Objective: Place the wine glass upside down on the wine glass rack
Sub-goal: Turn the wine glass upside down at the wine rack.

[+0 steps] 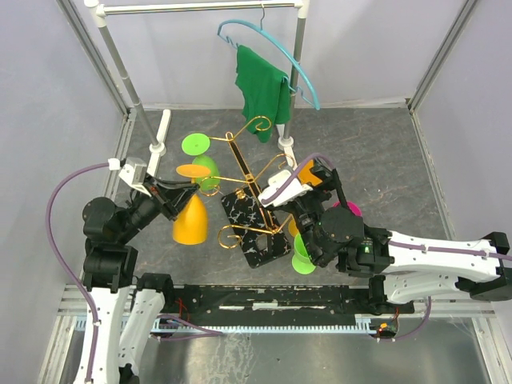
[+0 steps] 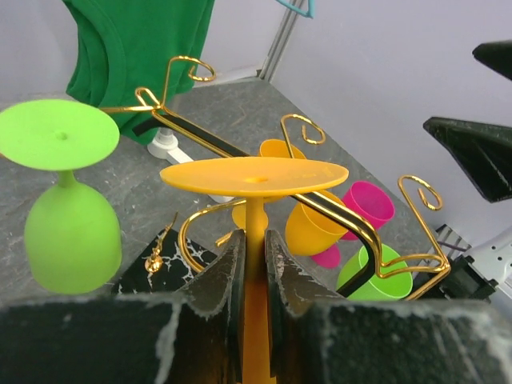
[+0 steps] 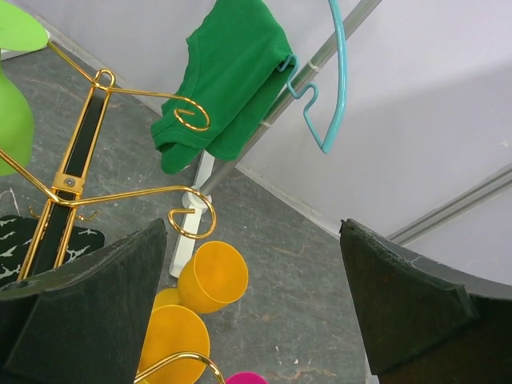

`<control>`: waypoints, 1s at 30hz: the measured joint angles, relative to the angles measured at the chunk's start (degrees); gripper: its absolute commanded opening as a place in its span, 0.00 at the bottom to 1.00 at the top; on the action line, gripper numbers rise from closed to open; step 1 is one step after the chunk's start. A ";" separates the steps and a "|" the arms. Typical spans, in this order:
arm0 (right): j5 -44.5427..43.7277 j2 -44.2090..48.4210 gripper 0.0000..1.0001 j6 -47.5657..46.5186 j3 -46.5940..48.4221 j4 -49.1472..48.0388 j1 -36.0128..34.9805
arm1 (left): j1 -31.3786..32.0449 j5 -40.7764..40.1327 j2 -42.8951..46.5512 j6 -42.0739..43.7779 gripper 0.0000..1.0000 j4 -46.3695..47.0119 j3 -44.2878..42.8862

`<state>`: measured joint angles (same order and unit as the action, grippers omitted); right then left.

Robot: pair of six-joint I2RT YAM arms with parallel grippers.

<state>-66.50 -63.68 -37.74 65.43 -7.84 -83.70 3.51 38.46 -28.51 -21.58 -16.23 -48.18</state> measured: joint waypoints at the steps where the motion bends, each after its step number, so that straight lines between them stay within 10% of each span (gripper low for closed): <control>1: 0.02 0.00 0.98 -0.04 0.00 -0.13 0.20 | 0.00 0.33 0.50 0.04 0.03 0.00 0.63; 30: 36.50 -28.70 1.00 42.49 31.89 34.21 20.04 | 0.00 1.33 0.72 3.13 0.03 -0.61 1.25</control>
<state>-30.00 -92.38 4.75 97.32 26.37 -63.66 3.51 39.79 -27.79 -18.46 -16.84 -46.94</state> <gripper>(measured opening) 0.998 0.172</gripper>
